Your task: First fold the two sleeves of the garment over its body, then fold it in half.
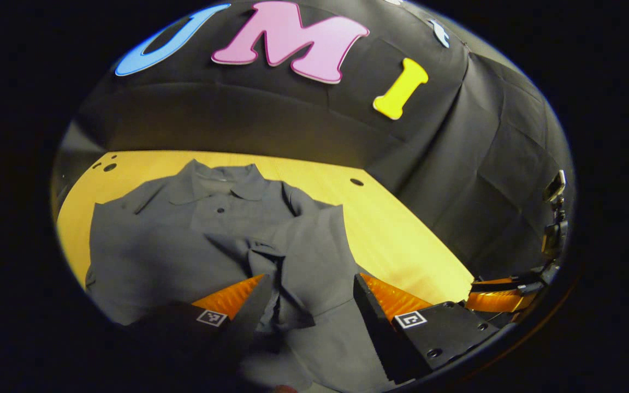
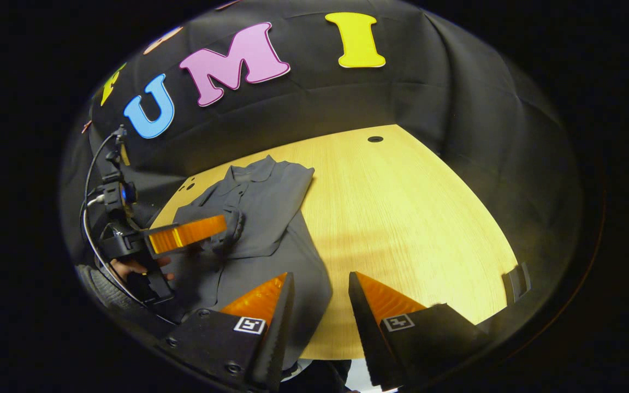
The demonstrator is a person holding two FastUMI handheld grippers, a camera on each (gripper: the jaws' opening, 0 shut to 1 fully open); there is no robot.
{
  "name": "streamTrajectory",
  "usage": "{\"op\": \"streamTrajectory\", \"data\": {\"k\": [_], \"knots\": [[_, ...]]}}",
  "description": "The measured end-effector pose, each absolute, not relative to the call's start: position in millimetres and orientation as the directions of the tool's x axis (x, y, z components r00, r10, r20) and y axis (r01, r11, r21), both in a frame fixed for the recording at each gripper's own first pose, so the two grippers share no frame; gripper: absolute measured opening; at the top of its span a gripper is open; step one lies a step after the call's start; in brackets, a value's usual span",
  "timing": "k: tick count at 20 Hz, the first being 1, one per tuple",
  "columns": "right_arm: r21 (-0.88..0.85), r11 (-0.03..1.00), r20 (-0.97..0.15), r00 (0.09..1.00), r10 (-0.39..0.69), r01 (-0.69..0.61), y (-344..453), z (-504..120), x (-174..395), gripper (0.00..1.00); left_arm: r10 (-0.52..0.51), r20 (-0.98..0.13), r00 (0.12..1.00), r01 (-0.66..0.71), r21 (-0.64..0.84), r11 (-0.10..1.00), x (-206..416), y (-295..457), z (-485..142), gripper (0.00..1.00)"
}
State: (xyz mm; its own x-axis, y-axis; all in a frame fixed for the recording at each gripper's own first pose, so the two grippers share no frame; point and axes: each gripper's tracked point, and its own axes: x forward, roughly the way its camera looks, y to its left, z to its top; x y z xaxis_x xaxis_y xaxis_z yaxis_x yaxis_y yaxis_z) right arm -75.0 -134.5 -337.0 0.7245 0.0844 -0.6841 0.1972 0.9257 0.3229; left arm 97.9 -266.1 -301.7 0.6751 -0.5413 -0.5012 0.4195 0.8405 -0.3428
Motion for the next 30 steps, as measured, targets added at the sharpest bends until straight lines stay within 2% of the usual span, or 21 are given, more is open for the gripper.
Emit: {"op": "streamTrajectory", "data": {"k": [1,2,3,4,9,16,20,26,27,28,30], "knots": [[0.328,0.925,-0.685,0.722,0.091,0.194,-130.1,-335.9,-79.2,0.64,-0.541,-0.482,0.689,0.424,-0.337,0.841,93.7,-254.8,-291.6,0.96],[0.328,0.925,-0.691,0.716,0.096,0.192,-126.1,-336.7,-82.8,0.59,-0.538,-0.472,0.699,0.43,-0.324,0.843,87.7,-241.7,-284.1,0.96],[0.33,0.925,-0.697,0.709,0.104,0.188,-120.9,-336.9,-87.1,0.91,-0.529,-0.467,0.709,0.432,-0.306,0.848,81.2,-226.2,-277.3,0.96],[0.33,0.926,-0.704,0.702,0.112,0.182,-116.1,-336.3,-94.8,0.83,-0.517,-0.466,0.718,0.429,-0.287,0.856,73.4,-210.0,-272.3,0.96],[0.314,0.931,-0.749,0.651,0.124,0.184,-93.0,-347.7,-125.0,0.9,-0.384,-0.546,0.745,0.329,-0.201,0.923,22.5,-113.9,-274.3,0.96],[0.29,0.933,-0.805,0.582,0.118,0.211,-67.8,-370.5,-148.3,0.9,-0.239,-0.687,0.686,0.202,-0.137,0.97,-61.8,-12.2,-323.8,0.96],[0.27,0.936,-0.838,0.534,0.112,0.228,-57.9,-390.3,-158.0,0.9,-0.21,-0.756,0.62,0.154,-0.145,0.977,-82.8,11.1,-355.8,0.96],[0.229,0.946,-0.878,0.469,0.098,0.23,-47.8,-419.1,-166.5,0.9,-0.155,-0.835,0.528,0.165,-0.078,0.983,-96.5,28.6,-400.1,0.96],[0.223,0.949,-0.88,0.465,0.098,0.221,-45.7,-421.2,-165.3,0.91,-0.146,-0.846,0.513,0.162,-0.072,0.984,-96.7,30.2,-405.5,0.92],[0.203,0.957,-0.883,0.46,0.088,0.208,-46.0,-424.4,-164.6,0.9,-0.13,-0.853,0.505,0.16,-0.055,0.986,-93.3,30.2,-409.3,0.96],[0.152,0.975,-0.886,0.46,0.062,0.163,-44.5,-428.0,-161.6,0.9,-0.124,-0.855,0.504,0.189,-0.031,0.982,-98.5,26.7,-412.5,0.99]]}}
